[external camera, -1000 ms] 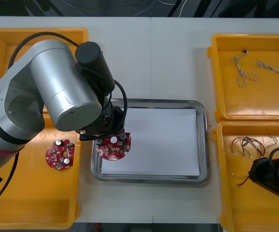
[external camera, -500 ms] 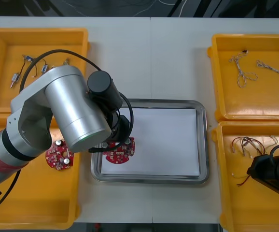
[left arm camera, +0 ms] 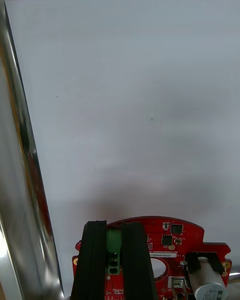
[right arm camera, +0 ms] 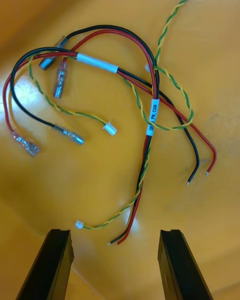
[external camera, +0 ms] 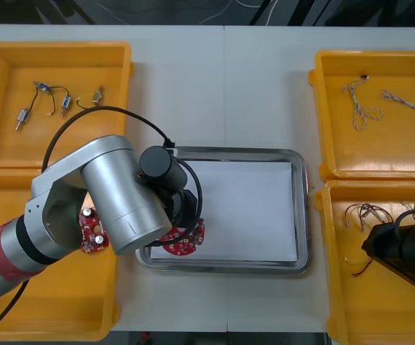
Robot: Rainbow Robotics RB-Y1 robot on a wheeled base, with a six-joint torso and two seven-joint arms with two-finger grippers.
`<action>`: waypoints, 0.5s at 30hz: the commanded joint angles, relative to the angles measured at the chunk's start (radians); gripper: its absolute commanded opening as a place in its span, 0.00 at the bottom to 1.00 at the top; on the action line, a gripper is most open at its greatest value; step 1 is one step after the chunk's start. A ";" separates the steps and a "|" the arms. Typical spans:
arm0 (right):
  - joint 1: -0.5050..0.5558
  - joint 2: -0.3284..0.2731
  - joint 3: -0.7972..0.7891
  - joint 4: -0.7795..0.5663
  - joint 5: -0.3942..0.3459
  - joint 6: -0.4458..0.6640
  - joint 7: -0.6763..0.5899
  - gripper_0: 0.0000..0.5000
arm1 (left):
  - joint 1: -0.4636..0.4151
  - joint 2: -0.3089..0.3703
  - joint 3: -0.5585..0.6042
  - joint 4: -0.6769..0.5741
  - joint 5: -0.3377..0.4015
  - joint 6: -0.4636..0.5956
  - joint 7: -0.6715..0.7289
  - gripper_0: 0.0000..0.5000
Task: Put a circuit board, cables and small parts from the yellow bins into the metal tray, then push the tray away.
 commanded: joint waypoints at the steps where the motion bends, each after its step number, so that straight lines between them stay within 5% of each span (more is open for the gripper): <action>1: -0.009 0.018 0.027 0.034 0.020 -0.038 -0.048 1.00 | 0.013 0.021 -0.028 0.018 -0.029 -0.037 0.076 0.00; 15: 0.025 0.070 0.050 0.109 0.038 -0.122 -0.055 1.00 | 0.013 0.023 -0.033 0.036 -0.029 -0.057 0.077 0.00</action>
